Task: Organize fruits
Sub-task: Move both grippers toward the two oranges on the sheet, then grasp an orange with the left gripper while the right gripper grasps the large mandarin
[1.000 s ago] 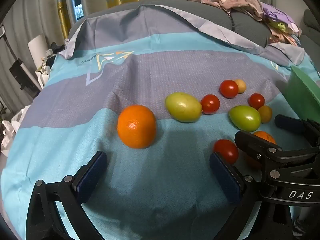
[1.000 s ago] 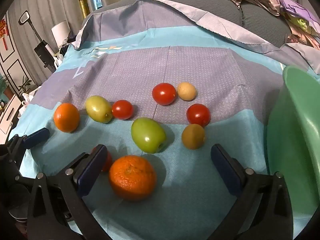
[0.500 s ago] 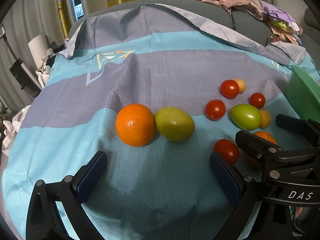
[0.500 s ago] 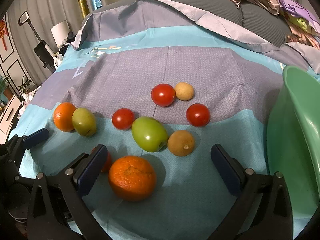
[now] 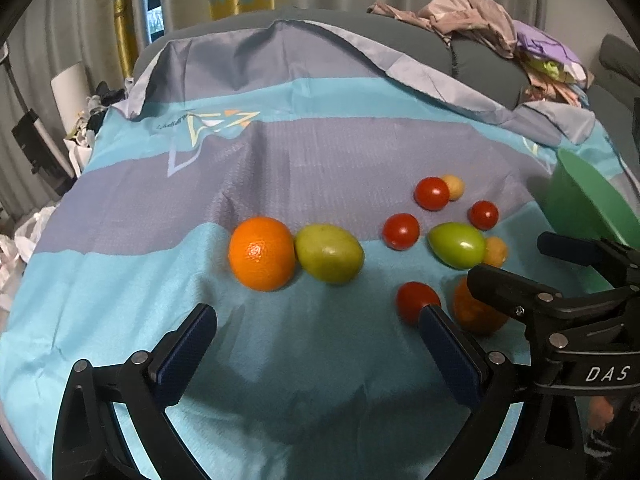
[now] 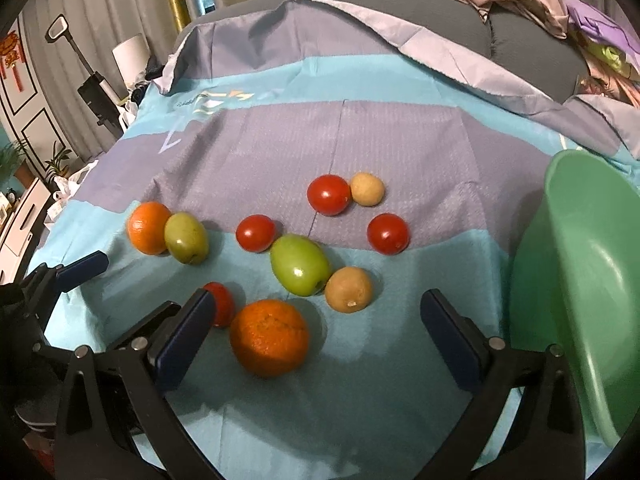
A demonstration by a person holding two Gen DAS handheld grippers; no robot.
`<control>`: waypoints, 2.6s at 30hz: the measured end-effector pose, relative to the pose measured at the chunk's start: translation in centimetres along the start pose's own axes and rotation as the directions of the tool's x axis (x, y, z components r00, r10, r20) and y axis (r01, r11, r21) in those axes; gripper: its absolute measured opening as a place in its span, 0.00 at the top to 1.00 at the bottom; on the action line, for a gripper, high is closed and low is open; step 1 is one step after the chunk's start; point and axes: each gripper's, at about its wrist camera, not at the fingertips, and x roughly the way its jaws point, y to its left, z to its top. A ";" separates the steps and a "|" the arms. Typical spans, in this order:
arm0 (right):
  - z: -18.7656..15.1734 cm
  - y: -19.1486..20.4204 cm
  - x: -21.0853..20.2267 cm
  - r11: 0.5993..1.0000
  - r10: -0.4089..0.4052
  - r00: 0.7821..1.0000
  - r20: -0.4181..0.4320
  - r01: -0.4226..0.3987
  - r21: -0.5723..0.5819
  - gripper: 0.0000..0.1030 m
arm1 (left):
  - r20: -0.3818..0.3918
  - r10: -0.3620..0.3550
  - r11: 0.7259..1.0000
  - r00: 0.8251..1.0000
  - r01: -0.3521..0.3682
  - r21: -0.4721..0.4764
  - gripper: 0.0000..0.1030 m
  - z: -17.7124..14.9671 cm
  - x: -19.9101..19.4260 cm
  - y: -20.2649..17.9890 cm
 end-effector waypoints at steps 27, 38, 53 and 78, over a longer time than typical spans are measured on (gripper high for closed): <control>0.3 -0.5 -2.2 0.998 0.041 0.999 0.025 -0.043 0.048 0.09 | -0.006 -0.077 0.994 0.997 0.077 -0.073 0.02 0.5 -1.1 1.2; 0.4 -0.5 -2.3 0.998 0.040 0.999 0.023 -0.041 0.050 0.11 | -0.005 -0.102 0.990 0.995 0.101 -0.098 0.05 0.6 -1.3 1.4; 0.7 -1.0 -3.4 0.991 0.082 0.997 0.017 -0.083 0.101 0.31 | -0.004 -0.162 0.978 0.987 0.160 -0.135 0.13 0.9 -1.8 1.9; 0.7 -0.5 0.7 0.978 0.184 0.961 -0.205 -0.159 0.132 0.47 | -0.144 -0.133 0.962 0.981 0.092 -0.257 0.50 5.3 1.9 5.0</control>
